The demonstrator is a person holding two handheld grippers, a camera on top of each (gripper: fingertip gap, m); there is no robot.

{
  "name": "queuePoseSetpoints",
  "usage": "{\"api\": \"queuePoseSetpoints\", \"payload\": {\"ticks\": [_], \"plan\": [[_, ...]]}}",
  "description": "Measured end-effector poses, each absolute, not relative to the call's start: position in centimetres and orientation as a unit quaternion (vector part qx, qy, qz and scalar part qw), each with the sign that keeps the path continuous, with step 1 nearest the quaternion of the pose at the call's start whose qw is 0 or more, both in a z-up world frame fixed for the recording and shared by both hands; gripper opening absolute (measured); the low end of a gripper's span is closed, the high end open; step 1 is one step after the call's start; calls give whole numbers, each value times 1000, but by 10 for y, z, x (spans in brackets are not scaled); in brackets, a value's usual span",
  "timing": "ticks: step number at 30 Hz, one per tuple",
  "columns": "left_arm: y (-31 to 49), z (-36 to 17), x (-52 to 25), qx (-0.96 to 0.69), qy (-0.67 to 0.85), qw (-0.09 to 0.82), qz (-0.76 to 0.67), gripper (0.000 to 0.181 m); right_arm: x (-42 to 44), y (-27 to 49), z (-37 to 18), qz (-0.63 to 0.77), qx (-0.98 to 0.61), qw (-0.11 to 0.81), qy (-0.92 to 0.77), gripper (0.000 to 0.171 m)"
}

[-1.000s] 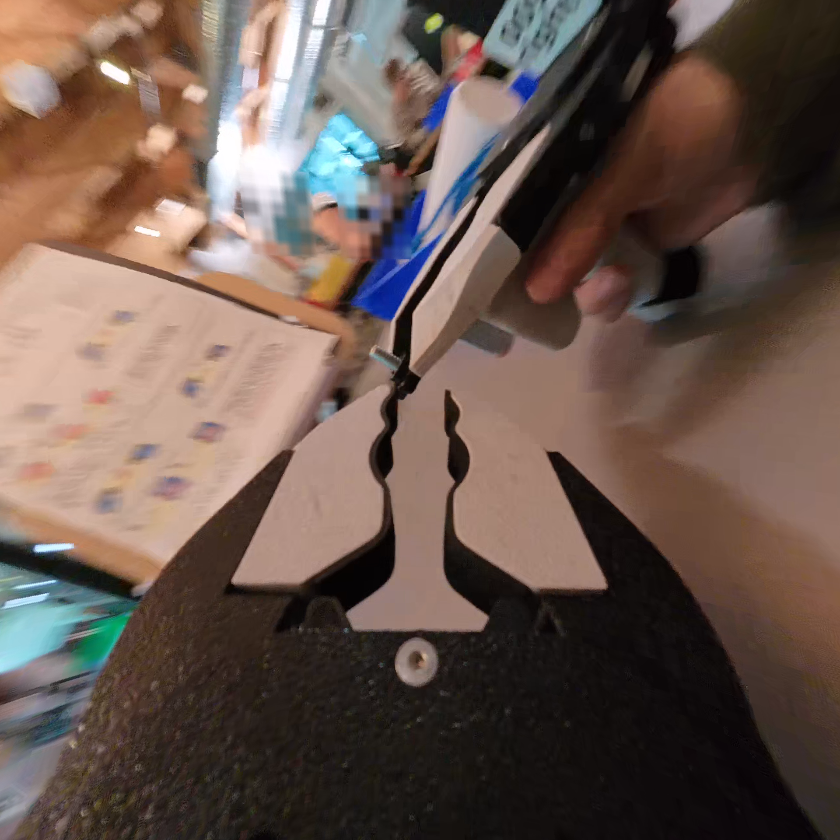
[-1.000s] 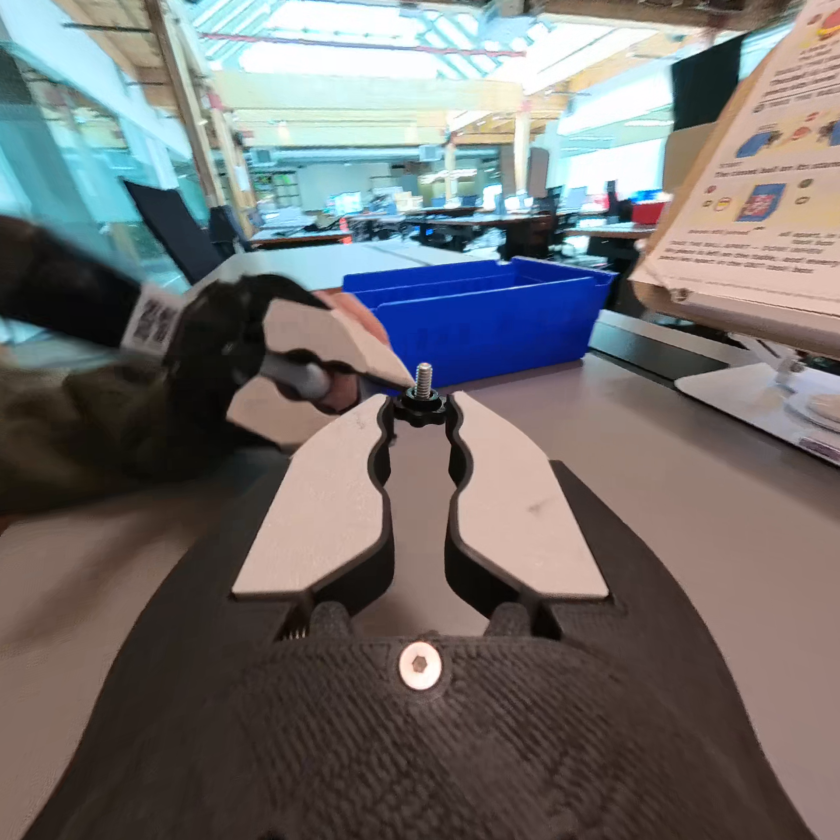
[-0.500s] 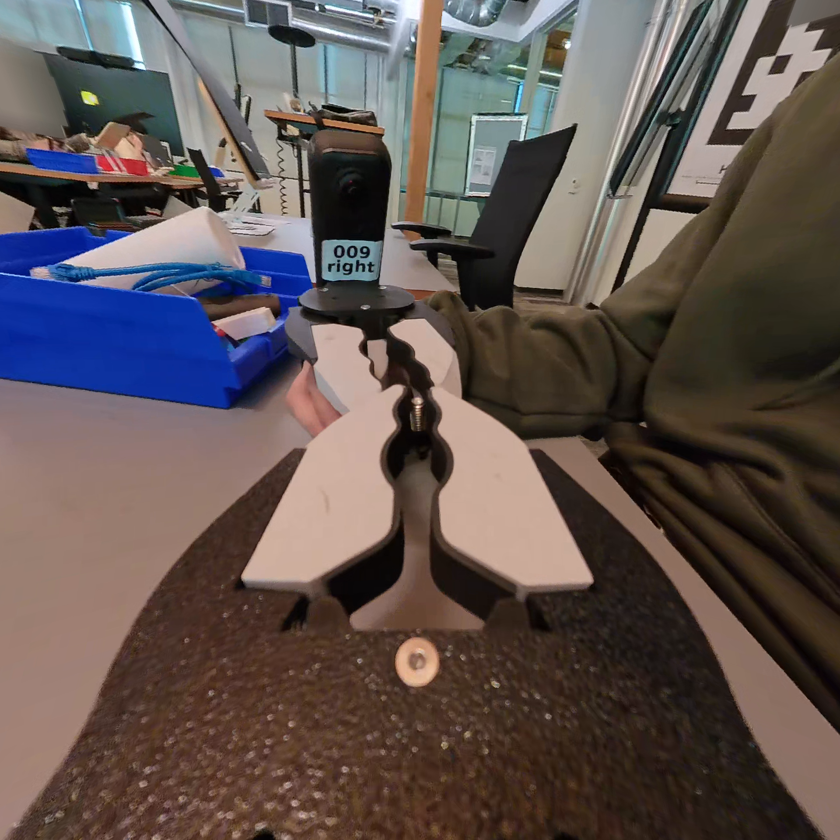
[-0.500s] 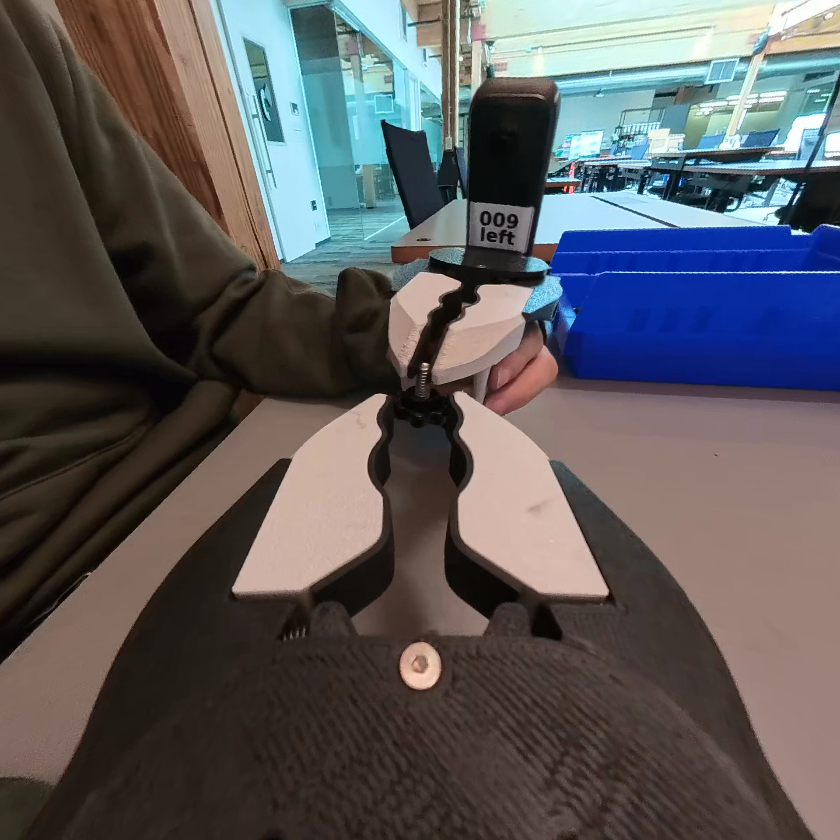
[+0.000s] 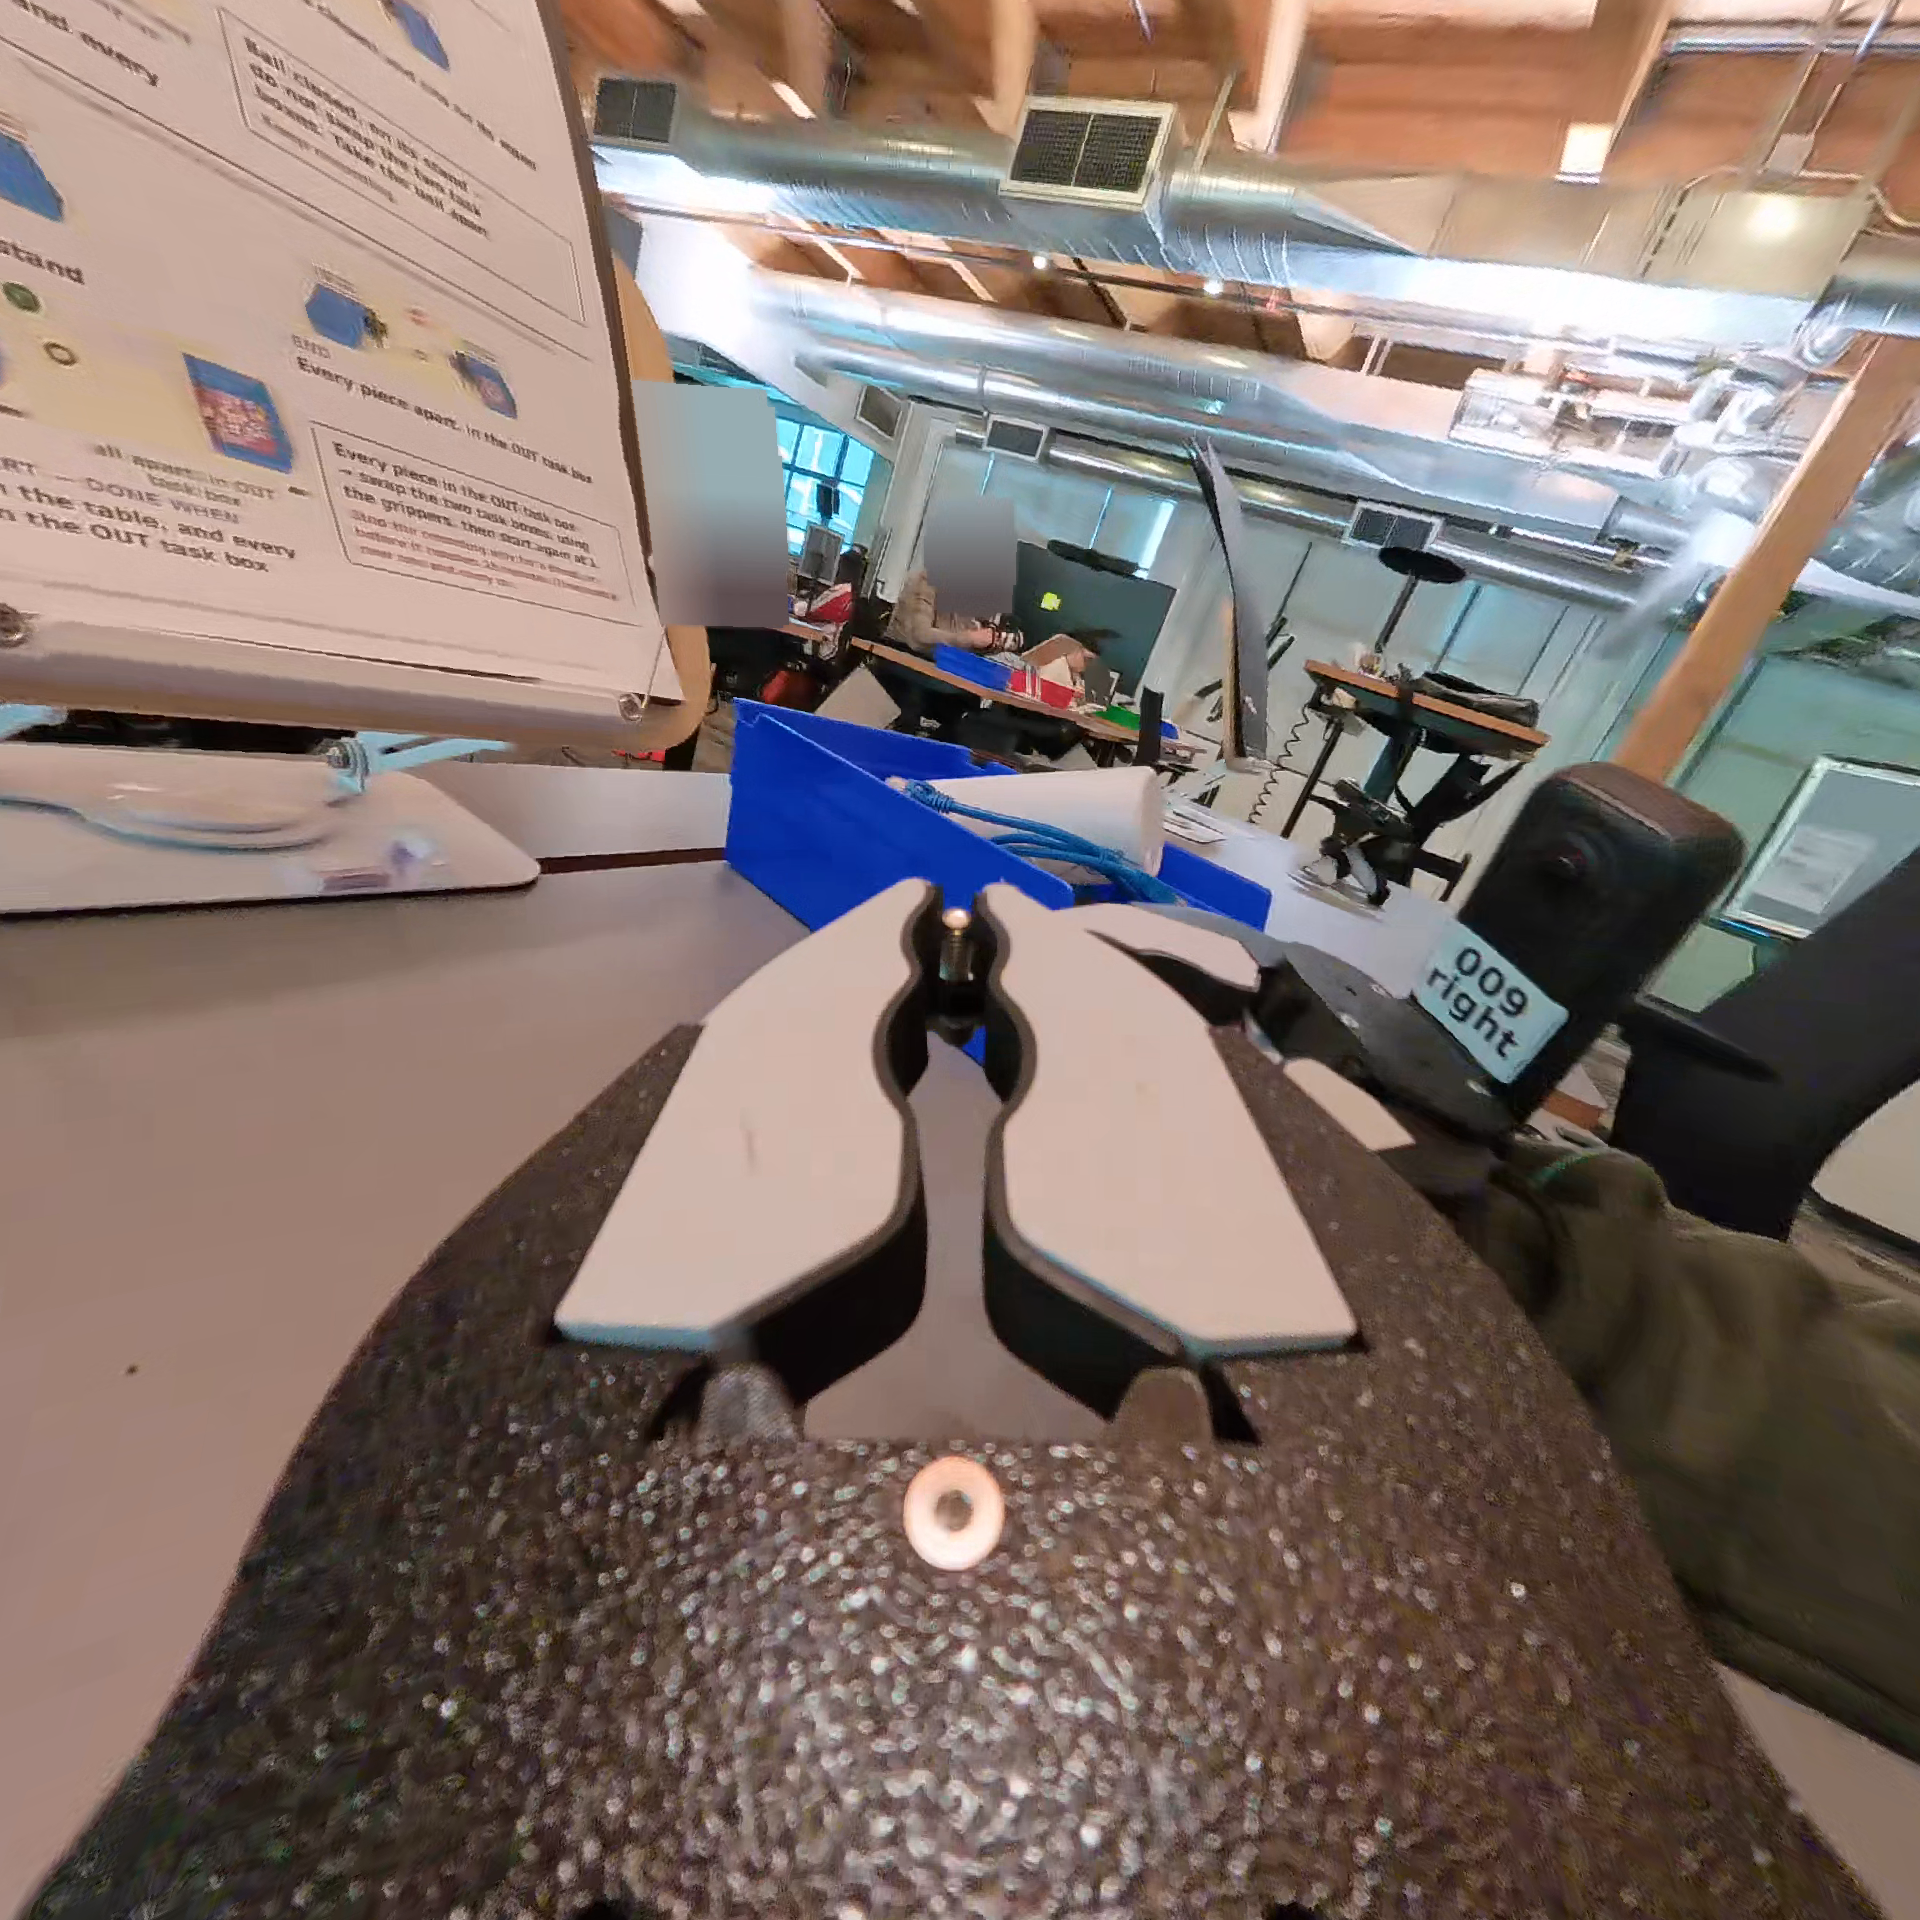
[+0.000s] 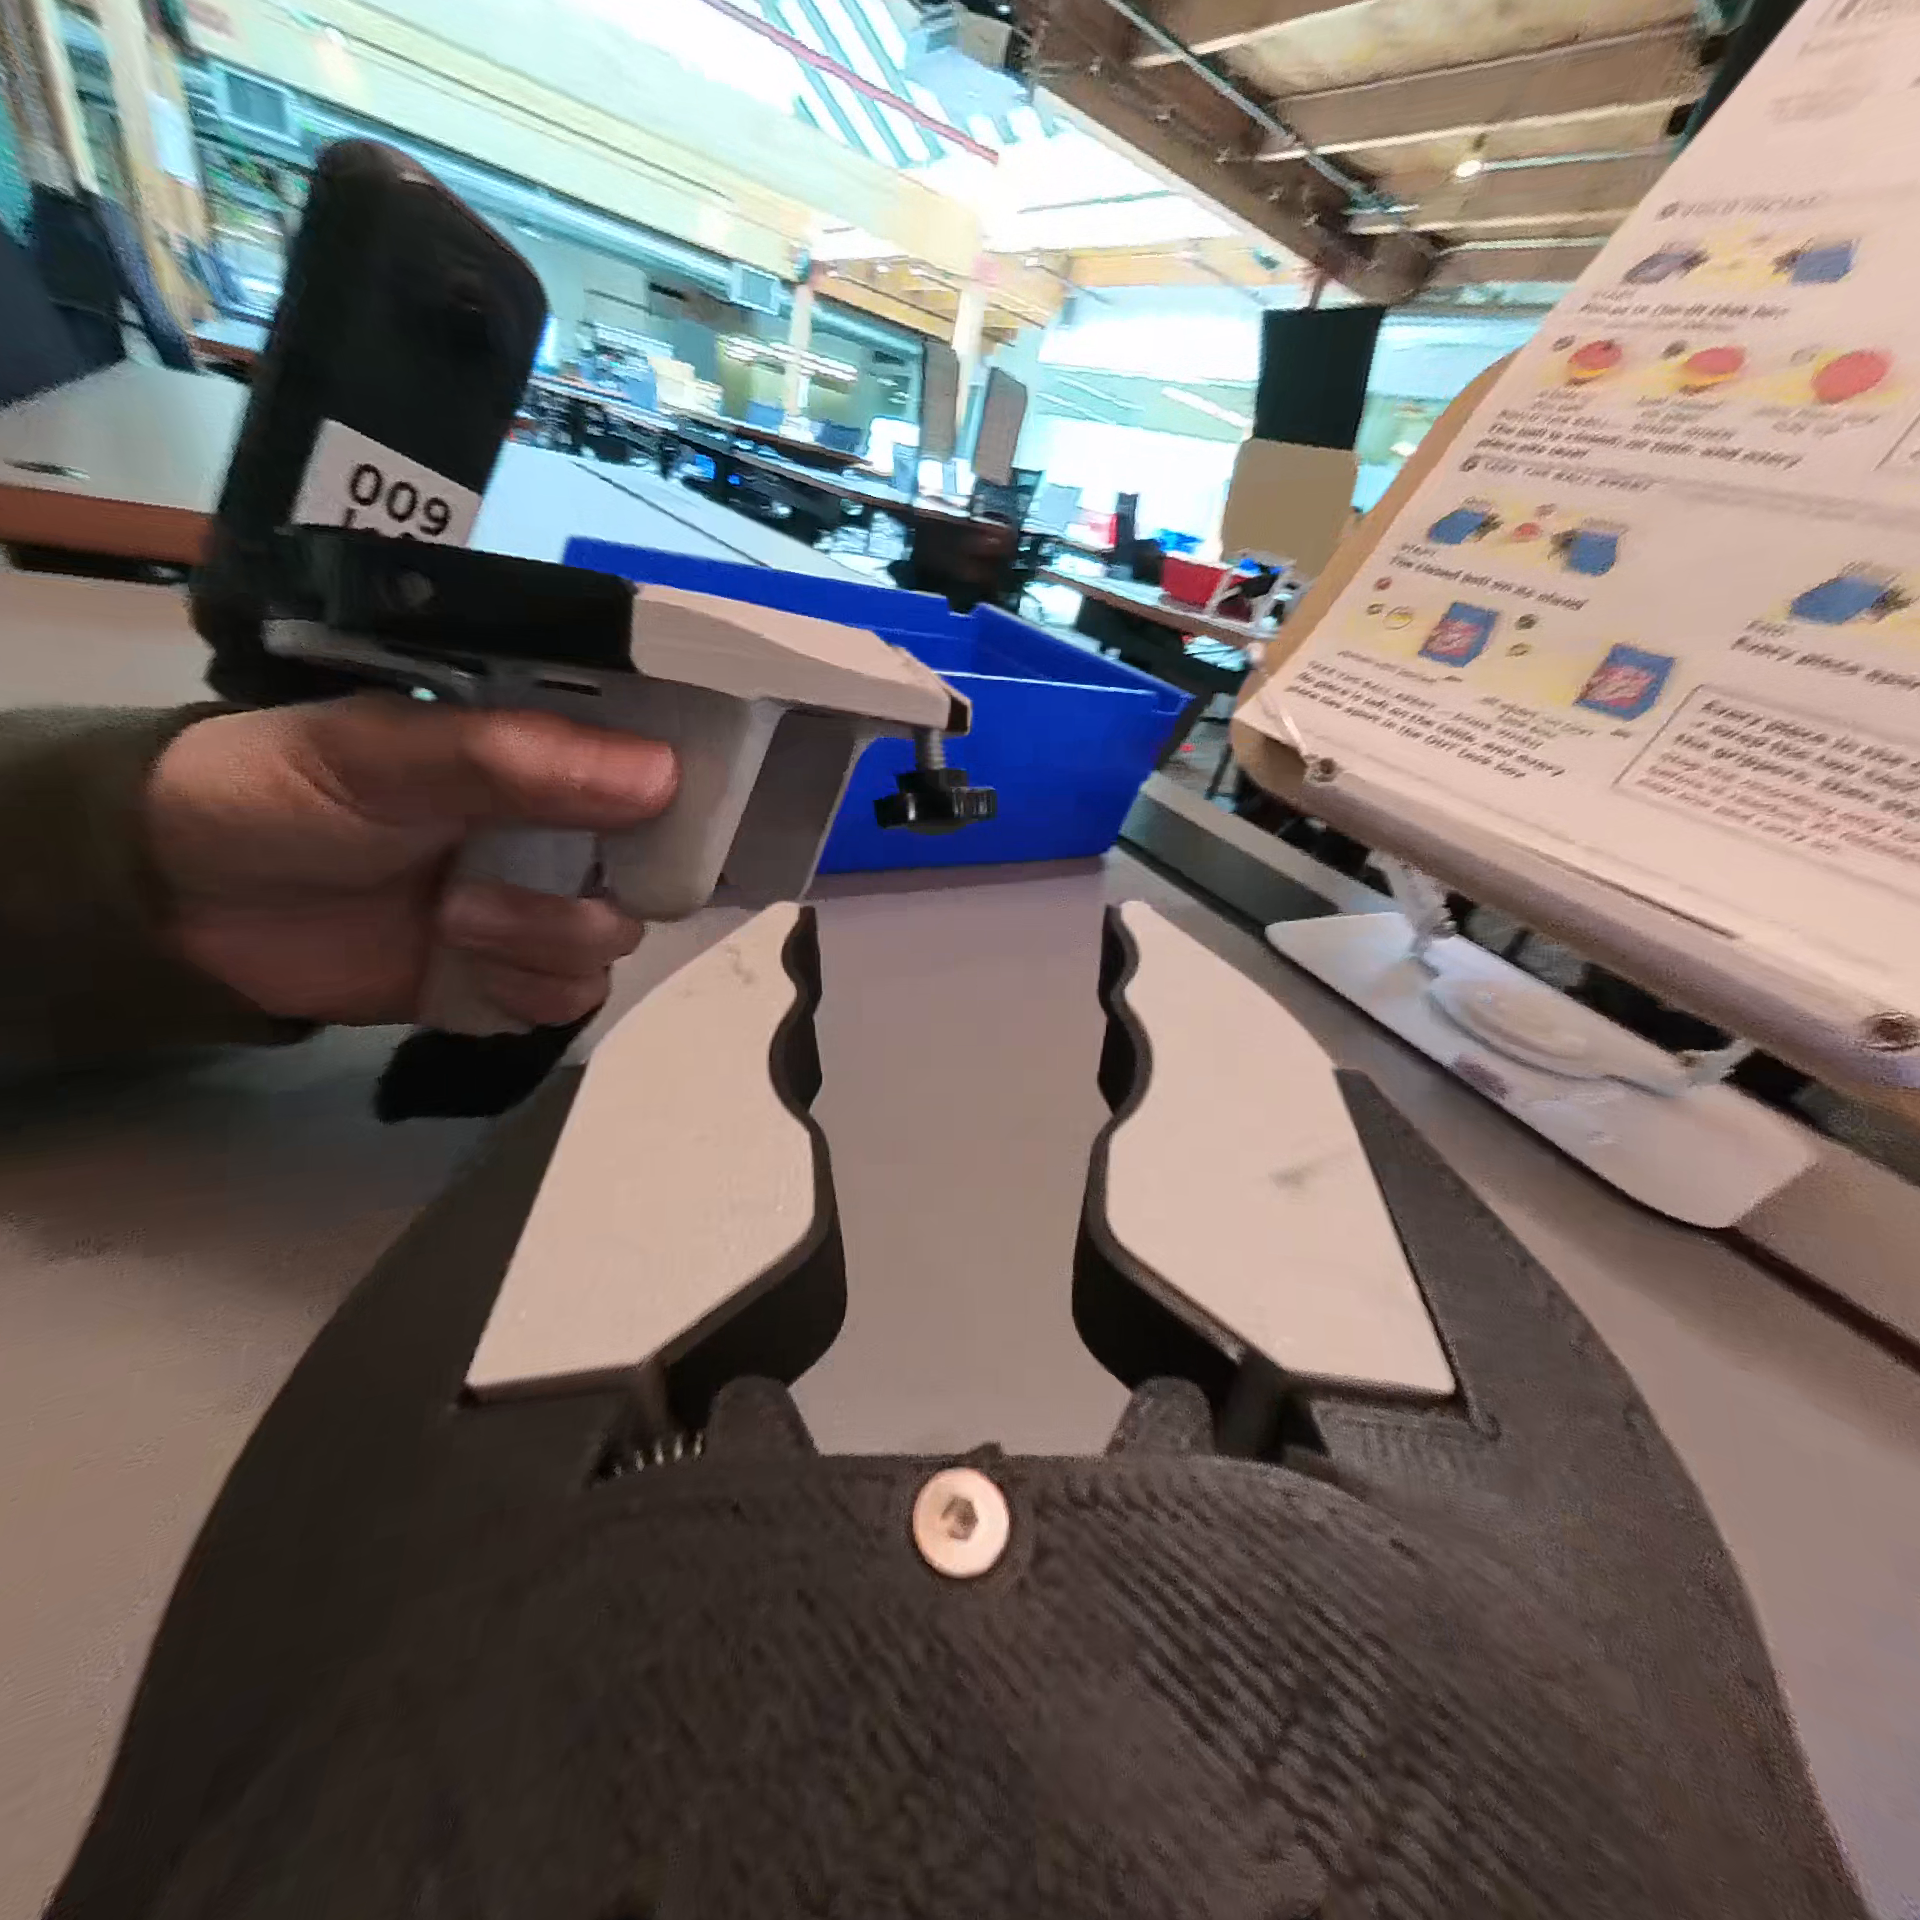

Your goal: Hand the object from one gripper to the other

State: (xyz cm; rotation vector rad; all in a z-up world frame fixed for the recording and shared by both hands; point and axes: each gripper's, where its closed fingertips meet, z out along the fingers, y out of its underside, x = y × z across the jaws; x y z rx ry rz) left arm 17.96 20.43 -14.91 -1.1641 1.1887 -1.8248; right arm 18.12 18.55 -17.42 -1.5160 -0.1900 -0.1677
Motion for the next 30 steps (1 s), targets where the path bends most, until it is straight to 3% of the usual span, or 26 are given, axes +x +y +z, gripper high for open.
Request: {"api": "queuePoseSetpoints", "payload": {"ticks": [9, 11, 20, 25, 28, 30], "plan": [[191, -162, 182, -446, 453, 272, -722, 5, 174, 199, -171, -93, -666, 732, -111, 40], [187, -161, 181, -439, 458, 273, -724, 5, 175, 198, -172, -92, -671, 728, -106, 25], [184, -153, 178, -422, 470, 310, -711, 5, 174, 196, -172, -94, -689, 709, -114, 24], [173, -139, 165, -339, 529, 270, -730, 7, 154, 183, -158, 162, -678, 705, -128, 24], [170, -138, 160, -298, 578, 223, -726, 18, 147, 170, -147, 378, -628, 672, -107, 24], [167, -137, 154, -255, 604, 164, -737, 16, 145, 161, -140, 489, -586, 637, -110, 24]]}}
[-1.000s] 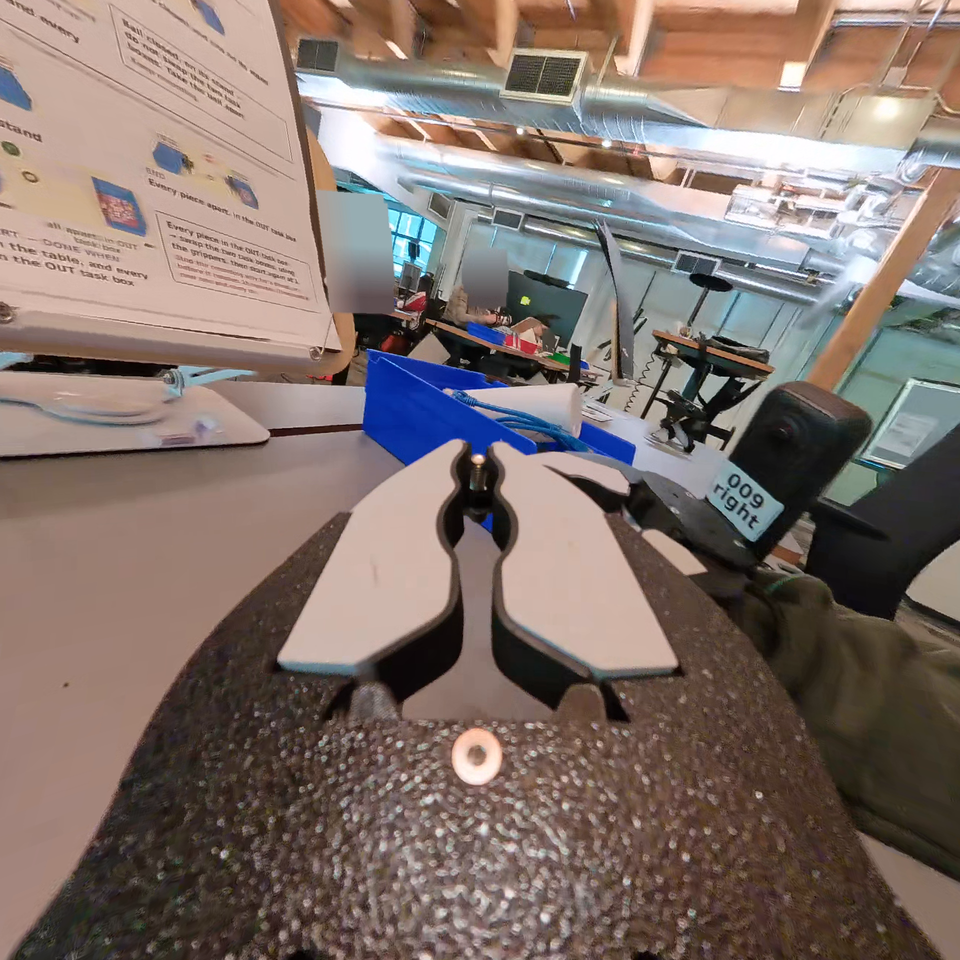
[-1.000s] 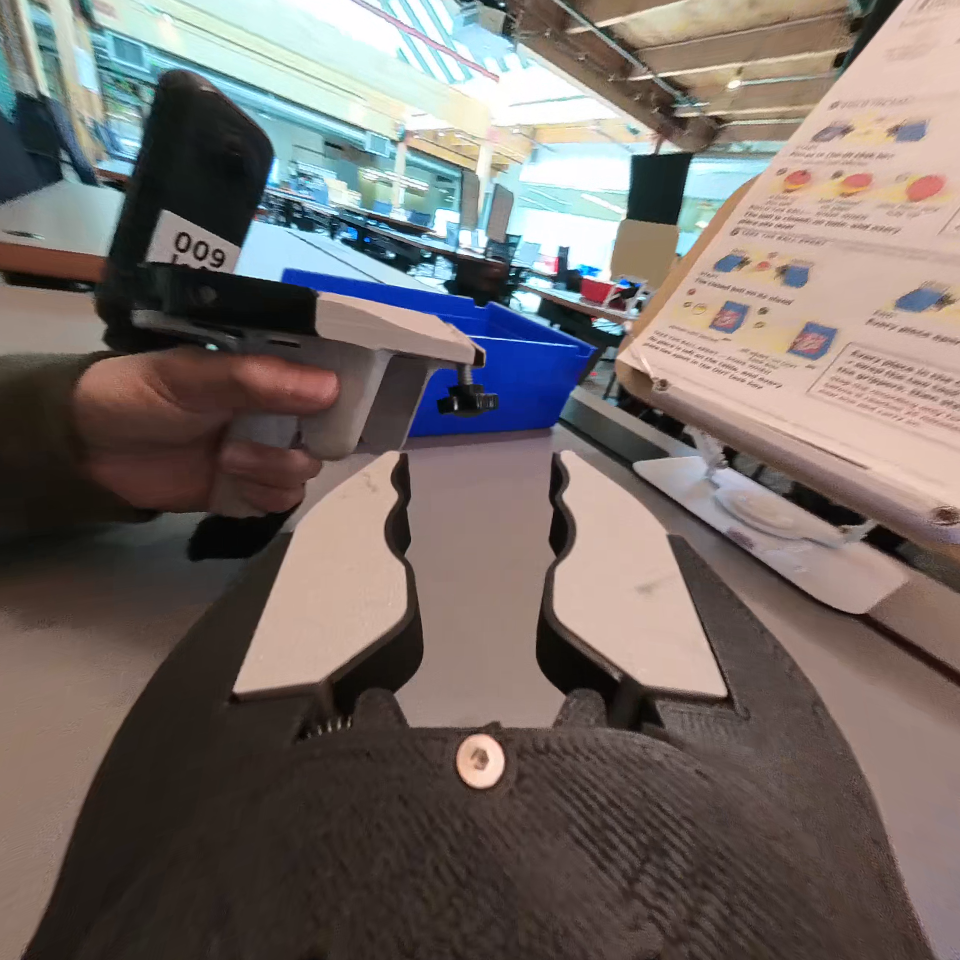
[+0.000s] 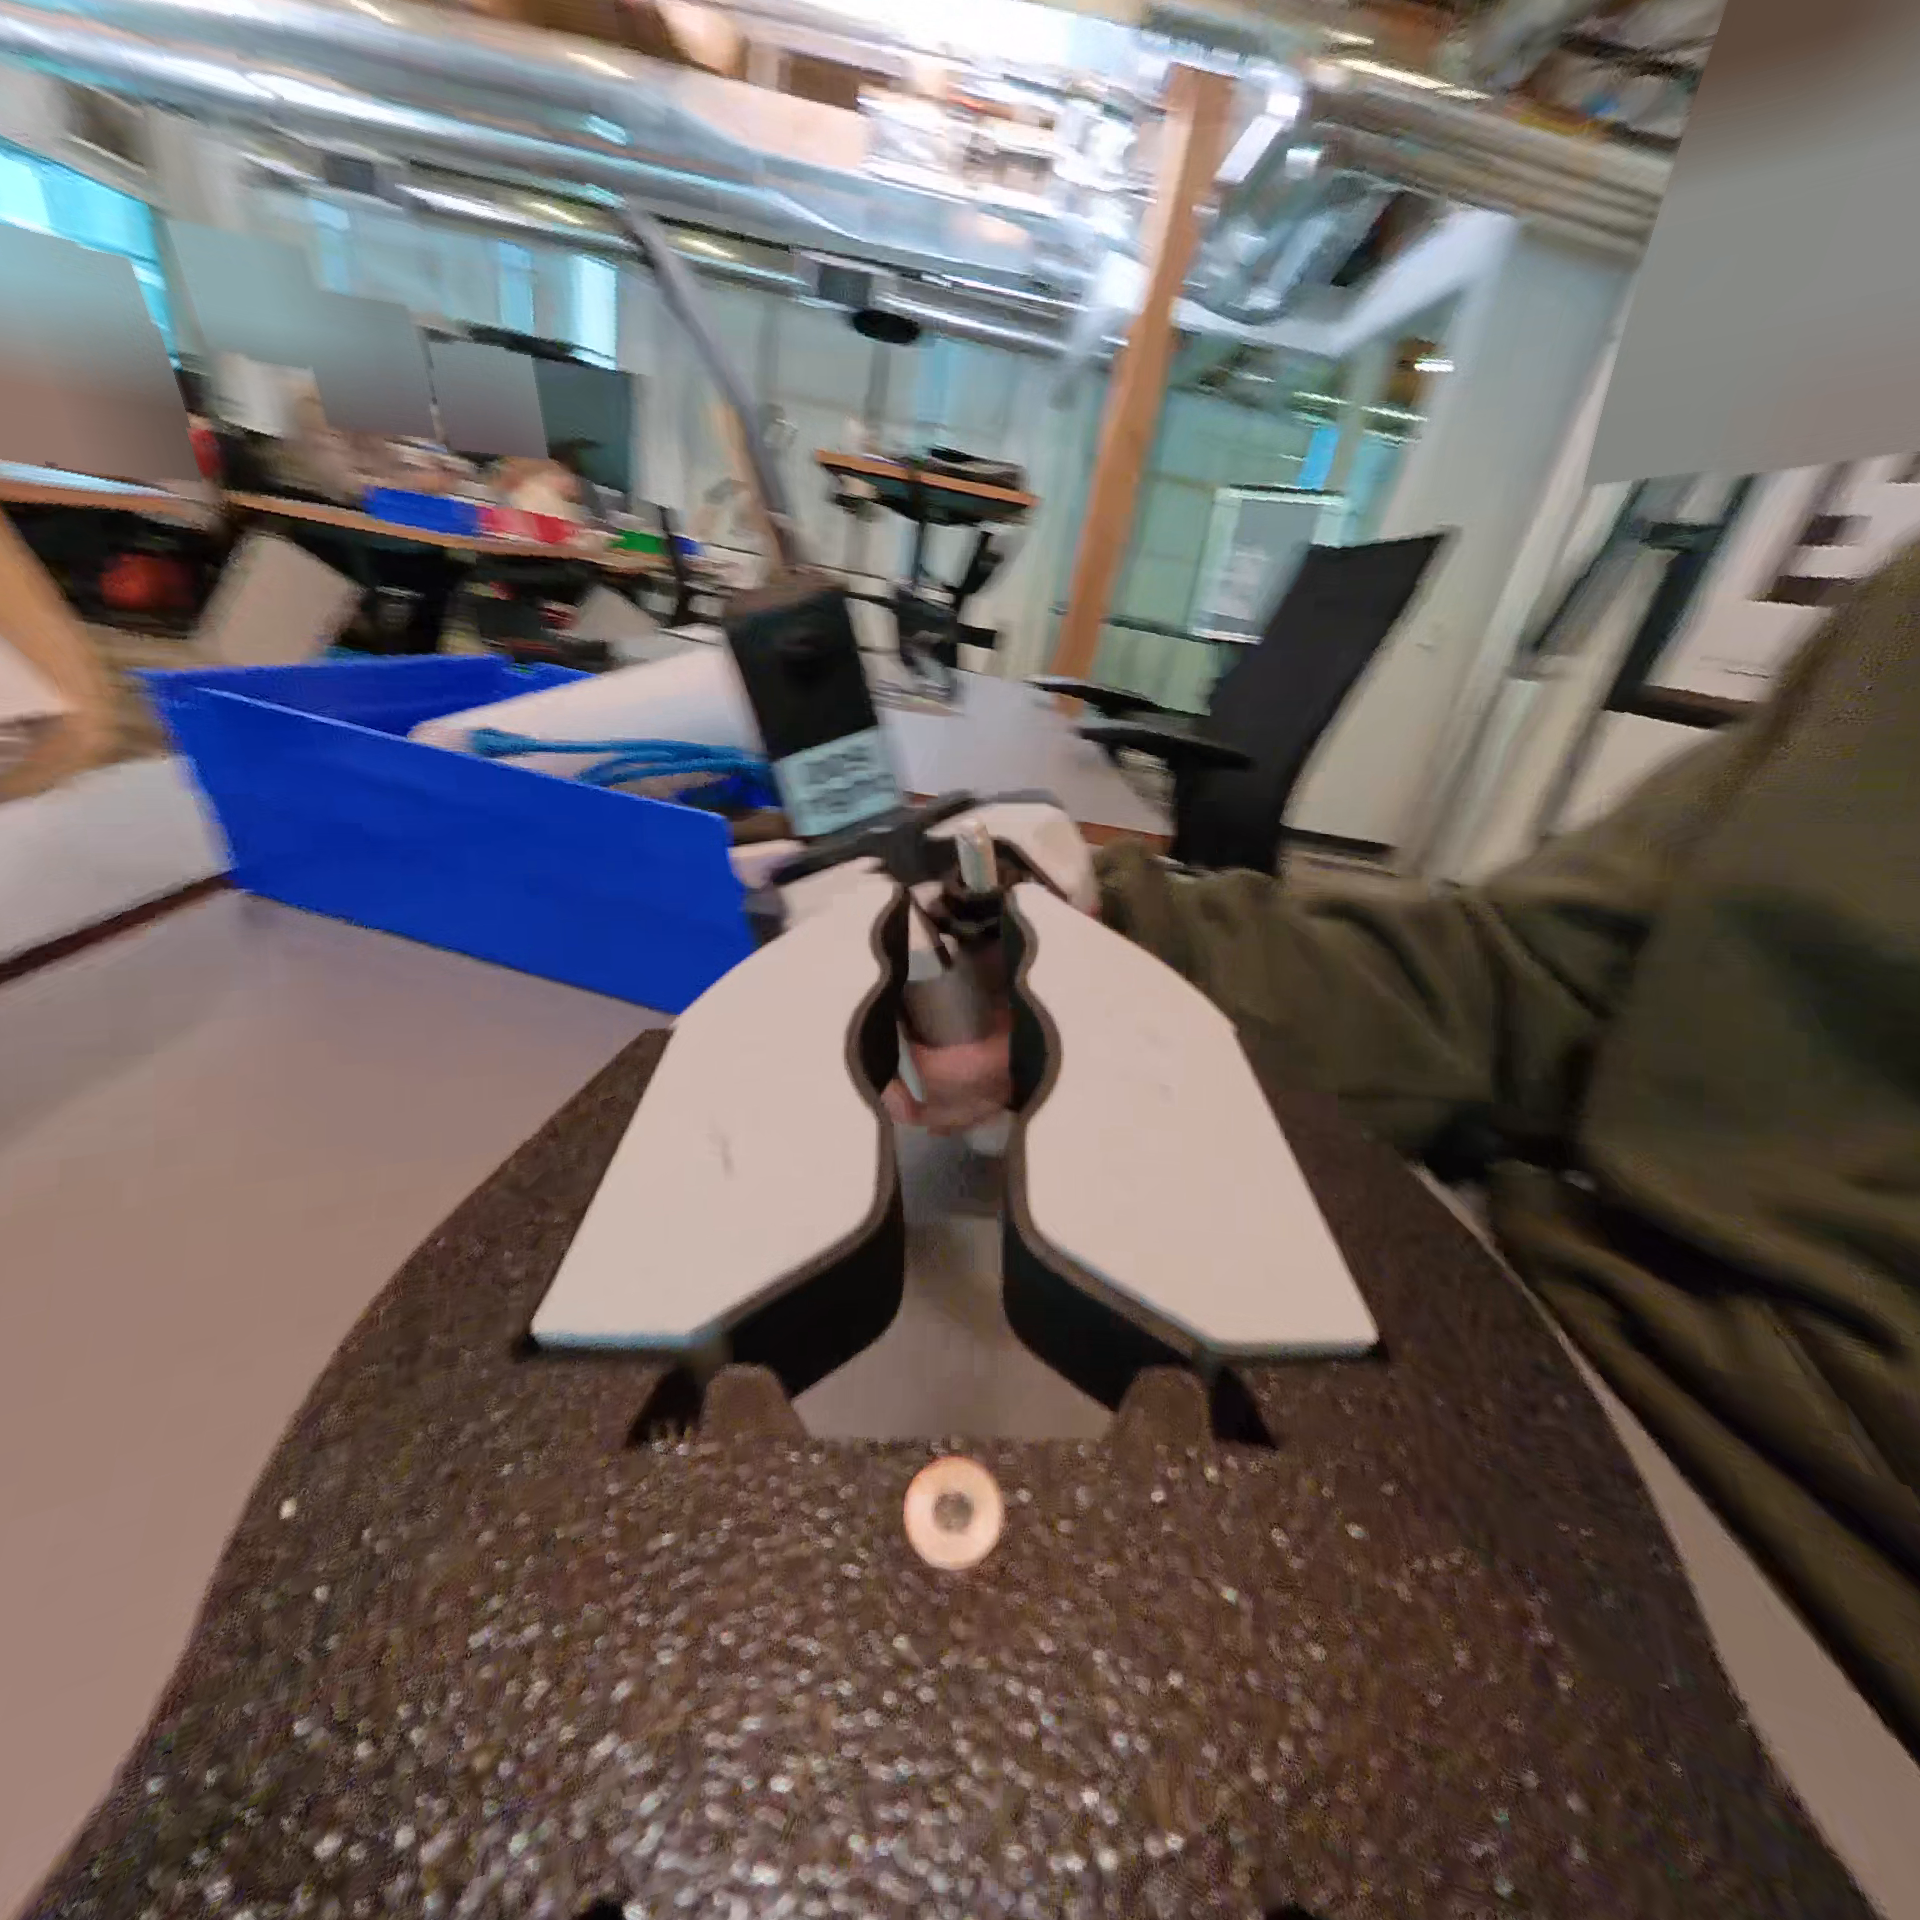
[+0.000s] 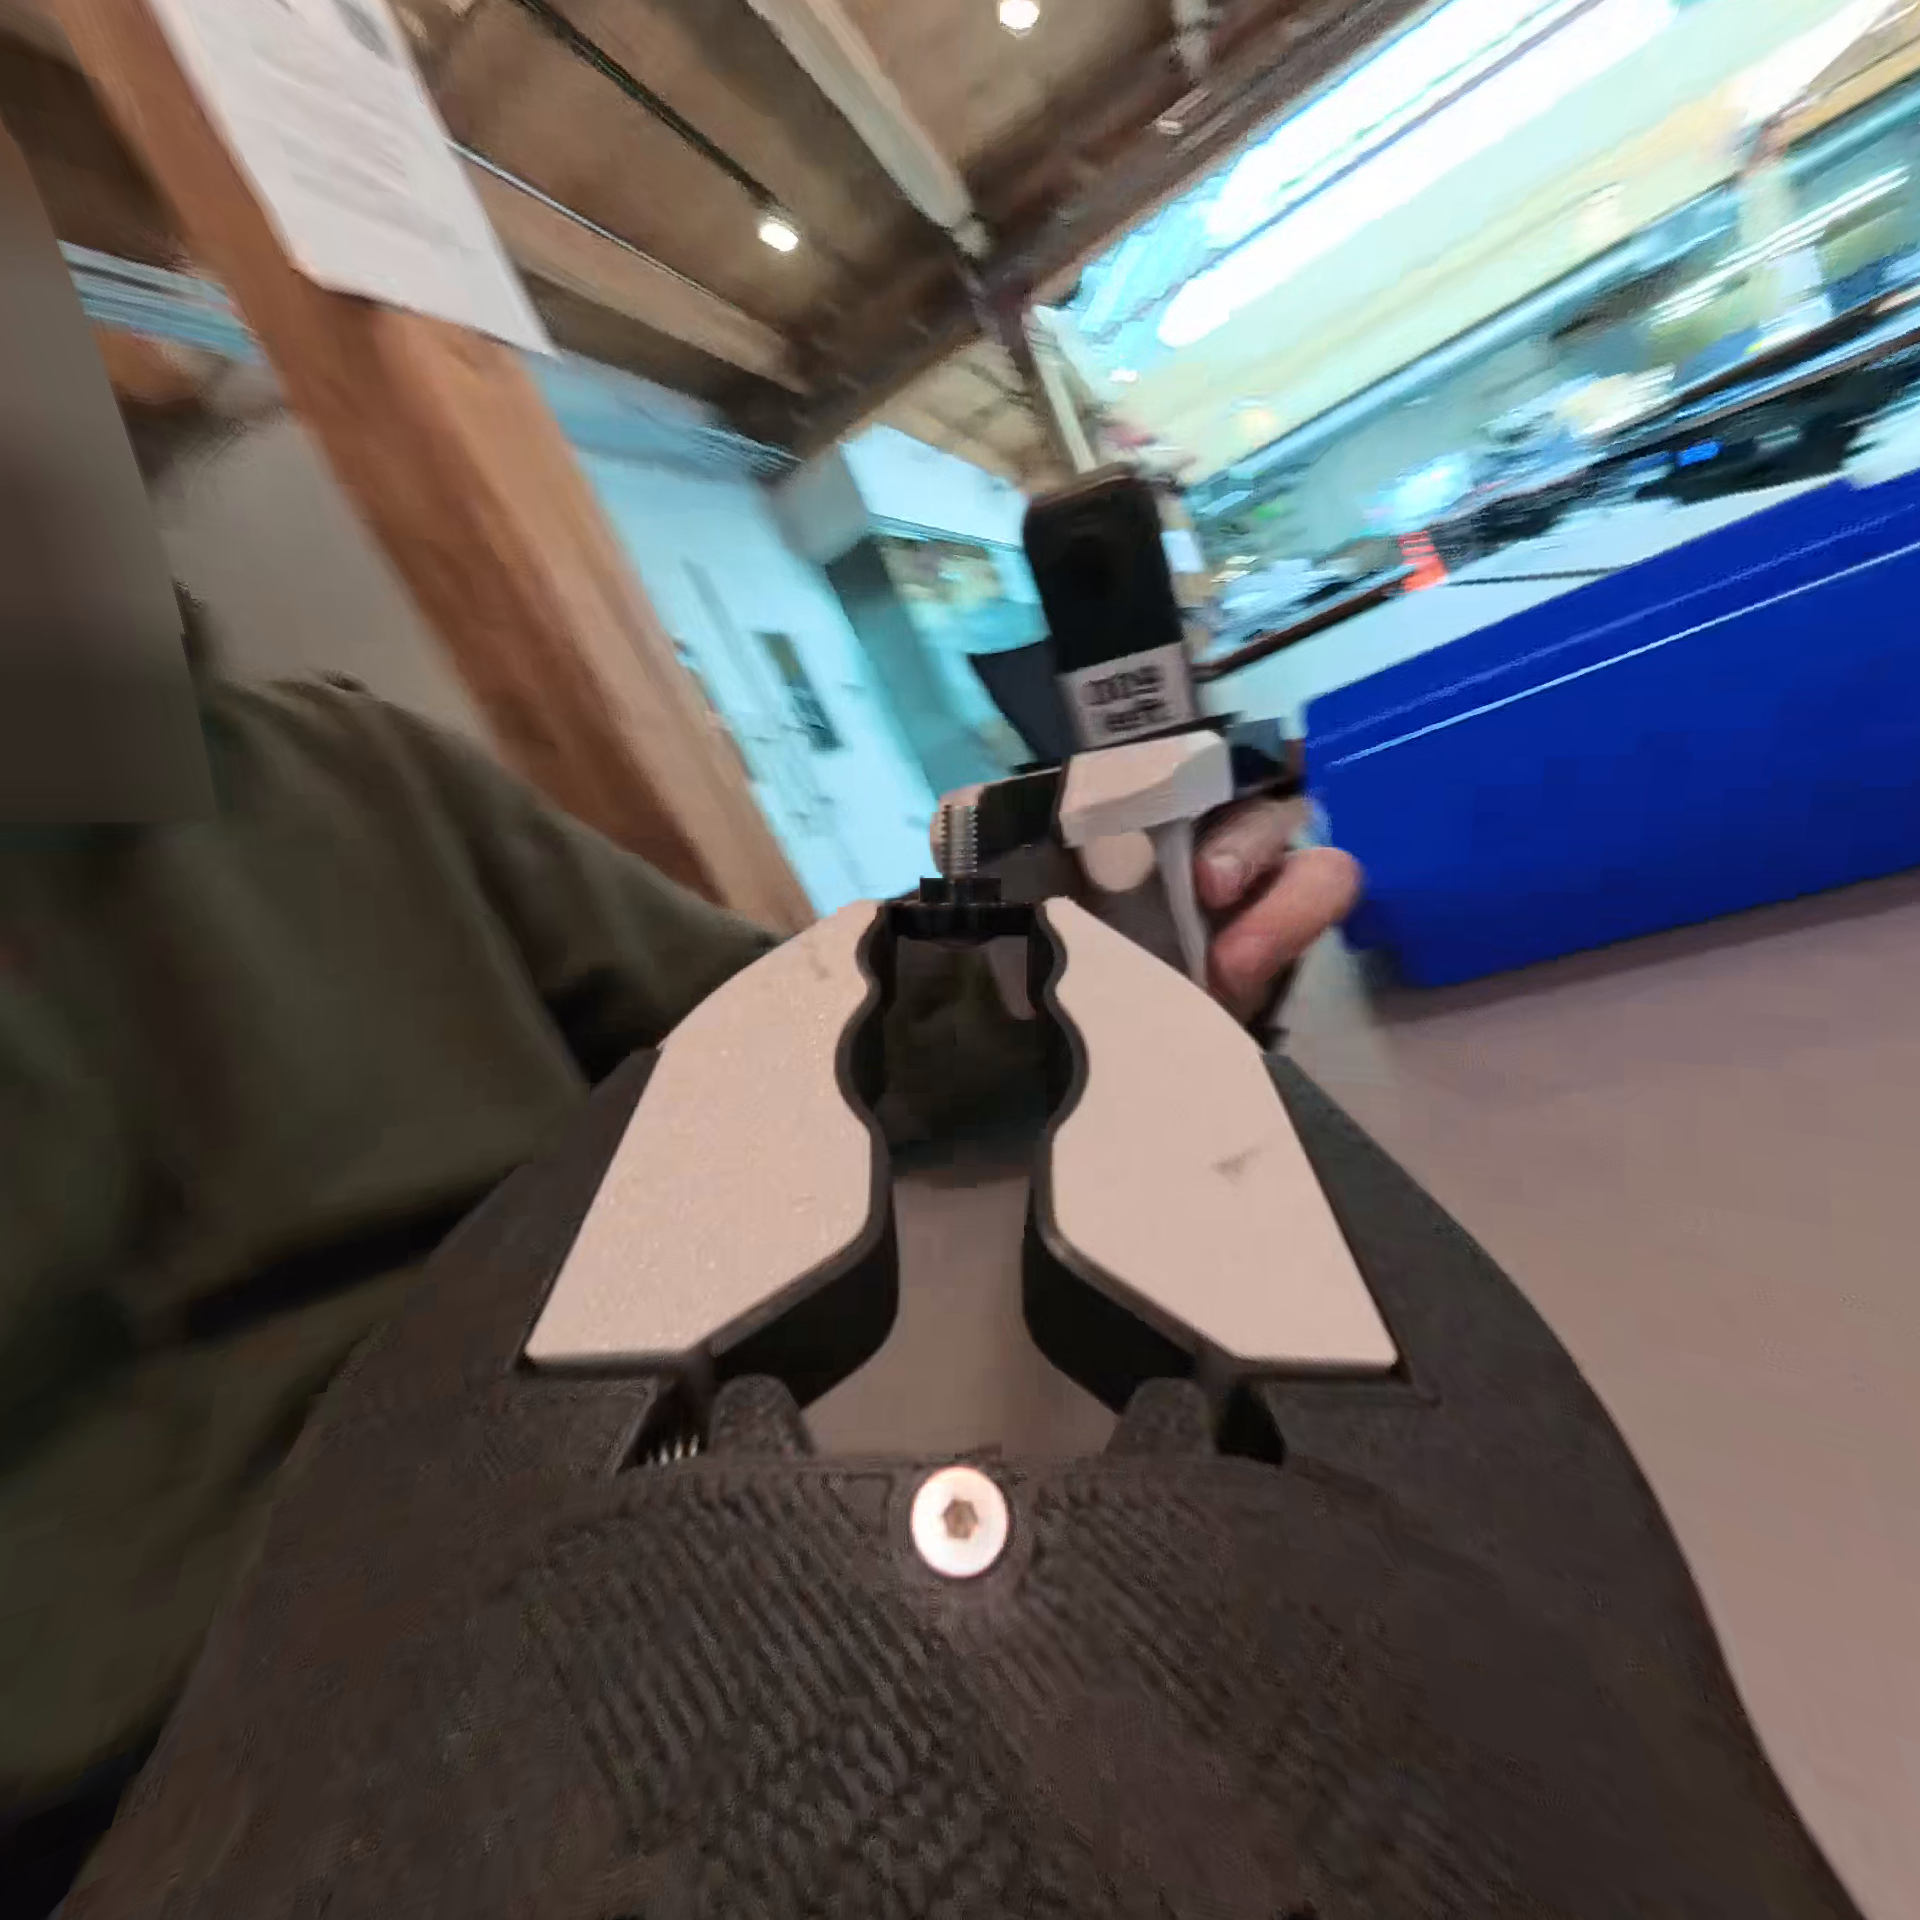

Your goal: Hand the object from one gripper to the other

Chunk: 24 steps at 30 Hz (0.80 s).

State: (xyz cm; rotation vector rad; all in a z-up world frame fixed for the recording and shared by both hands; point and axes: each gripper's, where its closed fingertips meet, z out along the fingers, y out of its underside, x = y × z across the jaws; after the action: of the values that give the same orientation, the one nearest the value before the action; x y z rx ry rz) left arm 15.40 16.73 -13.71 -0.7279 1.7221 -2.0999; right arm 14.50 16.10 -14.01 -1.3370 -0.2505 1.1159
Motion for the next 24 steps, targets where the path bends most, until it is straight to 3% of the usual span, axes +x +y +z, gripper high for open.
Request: {"api": "queuePoseSetpoints", "payload": {"ticks": [3, 7, 11, 18, 19, 24], "plan": [[165, -133, 150, -213, 621, 63, -752, 18, 143, 159, -136, 562, -545, 611, -120, 24], [160, -126, 153, -163, 622, 40, -765, 18, 131, 159, -133, 592, -517, 603, -137, 24], [151, -126, 146, -135, 626, -14, -768, 5, 129, 155, -136, 591, -515, 604, -142, 24], [151, -135, 148, -147, 634, -12, -759, 12, 127, 159, -146, 589, -534, 591, -136, 24], [150, -135, 146, -139, 639, -13, -757, 6, 126, 159, -147, 589, -536, 590, -136, 24], [157, -138, 157, -146, 657, 51, -738, 5, 141, 166, -149, 555, -545, 622, -97, 24]]}}
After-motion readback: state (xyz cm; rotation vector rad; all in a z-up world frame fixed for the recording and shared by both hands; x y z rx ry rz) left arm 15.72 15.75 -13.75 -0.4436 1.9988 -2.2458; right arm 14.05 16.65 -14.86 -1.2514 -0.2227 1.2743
